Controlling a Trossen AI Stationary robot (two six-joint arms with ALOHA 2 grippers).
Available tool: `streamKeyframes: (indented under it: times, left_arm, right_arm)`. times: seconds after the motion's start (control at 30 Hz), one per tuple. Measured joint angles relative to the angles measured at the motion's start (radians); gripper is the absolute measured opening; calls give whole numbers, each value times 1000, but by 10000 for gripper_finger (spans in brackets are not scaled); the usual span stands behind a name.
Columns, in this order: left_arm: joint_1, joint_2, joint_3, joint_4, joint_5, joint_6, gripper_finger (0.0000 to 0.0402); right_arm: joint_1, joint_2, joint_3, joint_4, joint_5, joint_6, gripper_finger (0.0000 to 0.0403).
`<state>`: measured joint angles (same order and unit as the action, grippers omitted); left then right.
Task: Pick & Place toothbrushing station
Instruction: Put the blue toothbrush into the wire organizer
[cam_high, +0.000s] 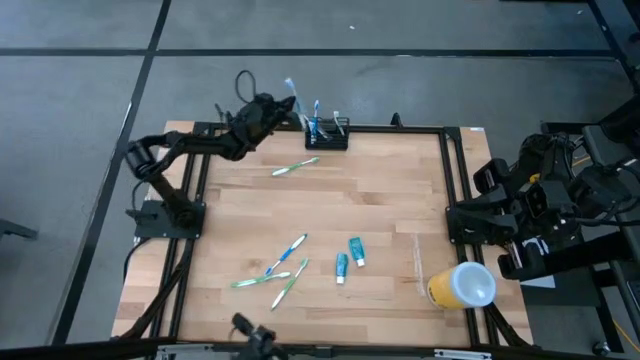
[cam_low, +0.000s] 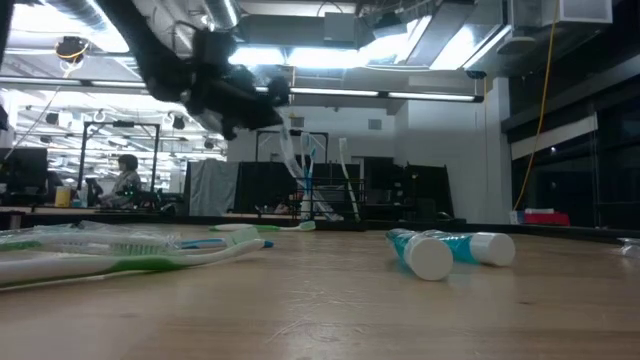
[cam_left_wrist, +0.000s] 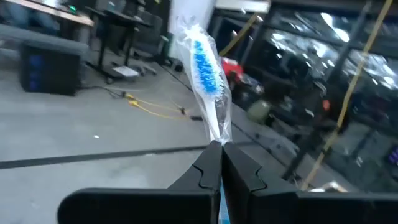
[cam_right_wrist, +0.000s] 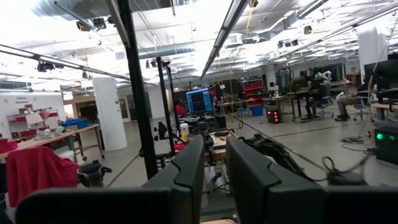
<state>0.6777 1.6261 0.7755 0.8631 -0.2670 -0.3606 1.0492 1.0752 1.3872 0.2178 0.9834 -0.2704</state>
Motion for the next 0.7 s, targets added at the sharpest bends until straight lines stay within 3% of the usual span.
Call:
streamKeyframes:
  times: [0.1,0.33,0.7]
  left_arm:
    - [-7,81,76,2,56,44,1]
    - [-30,215,198,-14,72,119,1]
    - [-126,218,190,-188,-105,180,1]
  right_arm:
    - [0,0,0,13,1,0,70]
    - [0,2,0,30,24,0,70]
    - [0,3,0,36,30,0,70]
